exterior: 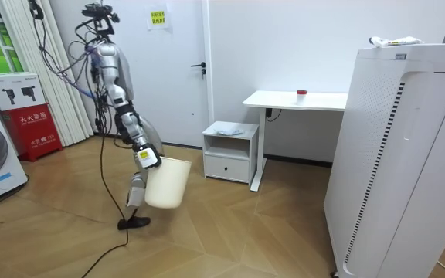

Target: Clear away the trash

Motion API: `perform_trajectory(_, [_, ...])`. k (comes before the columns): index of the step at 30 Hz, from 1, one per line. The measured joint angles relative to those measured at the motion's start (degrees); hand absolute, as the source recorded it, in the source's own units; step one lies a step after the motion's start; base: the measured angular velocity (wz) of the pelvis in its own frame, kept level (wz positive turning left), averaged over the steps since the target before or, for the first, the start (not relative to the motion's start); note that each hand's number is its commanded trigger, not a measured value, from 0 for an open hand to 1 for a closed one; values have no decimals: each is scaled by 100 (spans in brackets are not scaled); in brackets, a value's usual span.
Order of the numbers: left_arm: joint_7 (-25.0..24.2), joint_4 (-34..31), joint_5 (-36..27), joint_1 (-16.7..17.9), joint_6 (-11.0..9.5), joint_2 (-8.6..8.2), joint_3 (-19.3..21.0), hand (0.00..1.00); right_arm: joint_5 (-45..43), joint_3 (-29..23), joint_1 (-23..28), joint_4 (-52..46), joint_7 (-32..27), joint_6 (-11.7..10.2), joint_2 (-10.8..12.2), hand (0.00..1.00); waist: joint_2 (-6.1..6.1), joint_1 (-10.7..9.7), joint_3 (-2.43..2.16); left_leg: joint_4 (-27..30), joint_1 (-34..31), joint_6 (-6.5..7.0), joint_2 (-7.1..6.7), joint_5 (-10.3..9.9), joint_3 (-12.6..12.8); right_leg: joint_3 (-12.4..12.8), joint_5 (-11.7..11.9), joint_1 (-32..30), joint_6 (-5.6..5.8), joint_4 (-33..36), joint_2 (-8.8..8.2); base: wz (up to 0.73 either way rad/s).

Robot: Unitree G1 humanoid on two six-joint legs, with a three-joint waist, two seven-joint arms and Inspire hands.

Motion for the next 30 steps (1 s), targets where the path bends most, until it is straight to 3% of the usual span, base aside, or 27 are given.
perform_trajectory(1, [0, -11, -20, -10, -2, 5, 2, 0, 0, -2, 14, 4, 0, 1, 5, 100, -16, -12, 7, 16, 12, 95, -28, 74, 5, 17, -2, 38, 40, -70, -11, -27])
perform_trajectory(2, [2, -26, -47, -25, -30, 21, 24, 0, -17, 6, 16, -13, 11, 6, 37, 100, -65, -11, -33, 62, 21, 155, -82, 16, 110, 87, 3, 67, 114, -183, -53, -27])
perform_trajectory(4, [5, -39, -51, -162, -115, -1, 126, 0, -119, 4, 16, -96, 13, -8, 46, 100, -90, -20, 5, 169, 55, 201, -81, -111, 193, 65, 114, 150, 246, -333, -97, -27])
perform_trajectory(5, [5, -101, -88, -234, -189, 3, 124, 0, -157, 18, 29, -186, 7, -9, 49, 100, -103, -23, 5, 224, 71, 212, -81, -181, 226, 68, 191, 187, 272, -420, -149, -34])
perform_trajectory(8, [22, -185, -308, -372, -362, 35, 129, 0, -229, 144, -36, -224, 2, -12, 51, 100, -121, -30, 100, 787, 29, 246, -65, -486, 300, 211, 219, 449, 287, -595, -184, -37])
perform_trajectory(10, [31, -163, -314, -505, -416, 30, 90, 0, -254, 183, -50, -236, -35, -12, 37, 100, -36, -67, 36, 770, 87, 222, -65, -711, 324, 194, 185, 355, 325, -314, -260, -15])
perform_trajectory(11, [50, -113, -321, -668, -480, 33, 64, 0, -280, 203, -45, -260, -89, -7, 18, 100, -6, -50, 34, 634, 159, 237, -86, -866, 382, 194, 105, 133, 413, 160, -339, -4])
perform_trajectory(13, [178, -101, -316, -748, -536, 34, -18, 0, -281, 178, -99, -286, -153, -27, -10, 100, -48, -57, 30, 521, 330, 335, -197, -922, 469, 185, 98, -234, 437, 1143, -567, -8])
perform_trajectory(14, [255, -100, -318, -792, -551, 49, -34, 0, -281, 138, -116, -350, -196, -83, -27, 100, -91, -63, 40, 497, 467, 418, -309, -991, 547, 159, 183, -480, 462, 1797, -737, 0])
perform_trajectory(15, [325, -95, -318, -835, -570, 62, -56, 0, -277, 141, -140, -377, -205, -152, -73, 100, -99, -79, 39, 495, 572, 490, -407, -1066, 551, 119, 419, -686, 414, 2413, -894, 9])
perform_trajectory(16, [381, -97, -318, -856, -585, 65, -60, 0, -275, 145, -146, -385, -209, -189, -87, 100, -93, -81, 38, 491, 631, 520, -448, -1095, 539, 95, 586, -772, 396, 2658, -959, 24])
perform_trajectory(18, [590, -157, -321, -966, -644, 101, -184, 0, -263, 158, -149, -416, -228, -268, -99, 100, 53, -69, 16, 453, 815, 619, -456, -1213, 405, -47, 1280, -1033, 296, 3276, -1054, 14])
perform_trajectory(19, [642, -205, -325, -968, -649, 110, -231, 0, -245, 190, -182, -428, -227, -268, -93, 100, 67, -49, 21, 396, 872, 631, -452, -1219, 387, -70, 1301, -1107, 309, 3337, -1055, -4])
perform_trajectory(21, [831, -323, -404, -1028, -736, 162, -346, 0, -227, 344, -337, -441, -201, -288, -93, 100, 137, -28, 53, 224, 963, 647, -357, -1214, 334, -198, 866, -1548, 348, 3317, -959, 3])
perform_trajectory(22, [881, -339, -413, -1052, -783, 163, -381, 0, -227, 364, -390, -426, -196, -296, -91, 100, 153, -28, 50, 194, 960, 647, -328, -1213, 305, -259, 765, -1666, 348, 3165, -920, 11])
perform_trajectory(23, [924, -447, -412, -1126, -850, 161, -409, 0, -223, 391, -474, -401, -185, -333, -95, 100, 182, -33, 72, 174, 943, 643, -256, -1215, 252, -338, 638, -1874, 348, 2754, -826, 18])
perform_trajectory(25, [1025, -666, -406, -1231, -951, 153, -505, 0, -198, 449, -502, -404, -176, -396, -93, 100, 167, -46, 68, 100, 945, 625, -208, -1205, 206, -330, 606, -2060, 338, 1819, -689, 20])
perform_trajectory(26, [1123, -683, -401, -1338, -1087, 143, -581, 0, -204, 488, -515, -394, -188, -450, -92, 100, 169, -52, 70, 99, 948, 613, -193, -1211, 164, -281, 694, -2069, 340, 1064, -593, 20])
perform_trajectory(27, [1210, -776, -368, -1445, -1155, 137, -627, 0, -210, 588, -530, -390, -190, -505, -87, 100, 166, -55, 72, 112, 935, 559, -179, -1240, 115, -219, 1079, -2101, 377, 551, -472, 26])
perform_trajectory(28, [1260, -849, -351, -1492, -1188, 131, -630, 0, -219, 637, -537, -377, -194, -537, -78, 100, 150, -81, 59, 124, 912, 544, -175, -1249, 77, -200, 1295, -2132, 440, 518, -428, 30])
perform_trajectory(29, [1383, -996, -360, -1614, -1266, 116, -673, 0, -220, 660, -604, -307, -204, -580, -75, 100, 194, -167, 35, 149, 825, 511, -134, -1252, 24, -261, 1330, -2135, 407, 463, -353, 23])
perform_trajectory(30, [1542, -1024, -356, -1827, -1382, 116, -691, 0, -225, 668, -777, -193, -213, -607, -82, 100, 244, -184, 75, 216, 723, 486, -100, -1241, 16, -257, 1352, -2197, 387, 440, -316, 14])
